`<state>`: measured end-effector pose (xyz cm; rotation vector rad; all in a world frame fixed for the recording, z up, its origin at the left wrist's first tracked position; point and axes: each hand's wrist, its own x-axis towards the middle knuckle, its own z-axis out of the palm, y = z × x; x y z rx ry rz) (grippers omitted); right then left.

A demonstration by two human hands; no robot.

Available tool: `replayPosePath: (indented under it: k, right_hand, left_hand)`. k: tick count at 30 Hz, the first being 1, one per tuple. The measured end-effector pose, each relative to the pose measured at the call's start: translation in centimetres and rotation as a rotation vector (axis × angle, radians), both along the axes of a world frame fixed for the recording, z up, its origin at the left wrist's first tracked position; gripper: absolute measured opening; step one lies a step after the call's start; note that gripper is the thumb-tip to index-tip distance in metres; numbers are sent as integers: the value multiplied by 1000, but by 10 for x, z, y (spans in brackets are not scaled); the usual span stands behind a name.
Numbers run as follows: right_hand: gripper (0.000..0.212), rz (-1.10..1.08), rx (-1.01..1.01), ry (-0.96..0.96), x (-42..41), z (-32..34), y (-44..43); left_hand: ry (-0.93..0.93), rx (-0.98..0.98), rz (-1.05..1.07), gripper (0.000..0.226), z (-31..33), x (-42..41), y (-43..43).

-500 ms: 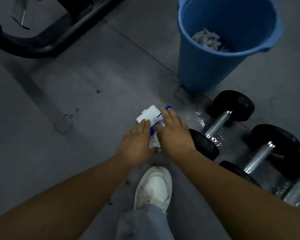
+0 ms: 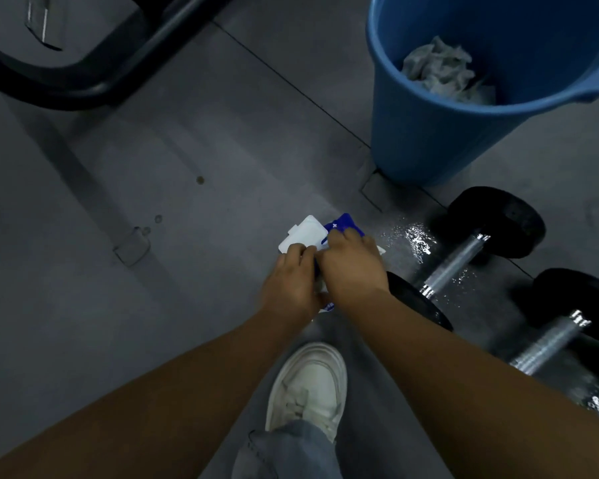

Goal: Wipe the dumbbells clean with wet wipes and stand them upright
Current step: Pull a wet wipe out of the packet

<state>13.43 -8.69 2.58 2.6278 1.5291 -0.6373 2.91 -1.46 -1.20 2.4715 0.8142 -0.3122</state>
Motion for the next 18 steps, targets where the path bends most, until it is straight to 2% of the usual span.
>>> replayPosePath:
  k: [3,7,11,15,18]
  right_hand:
    - [24,28,-72,26,-2,-6,9]
    - [18,65,-155,-2,1,-14,10]
    - [17,2,-110,-41,-6,-16,11]
    - [15,-38,-90,-32,-12,-22,12]
    - [16,2,-142,0,-4,-23,18]
  left_hand:
    - [-13,-38,8,87,-2,-2,2]
    - [-27,-30,-6,75,-6,0,-3]
    - [40,10,8,70,-4,1,-2]
    - [92,29,5,55,0,0,1]
    - [82,18,3,56,2,0,2]
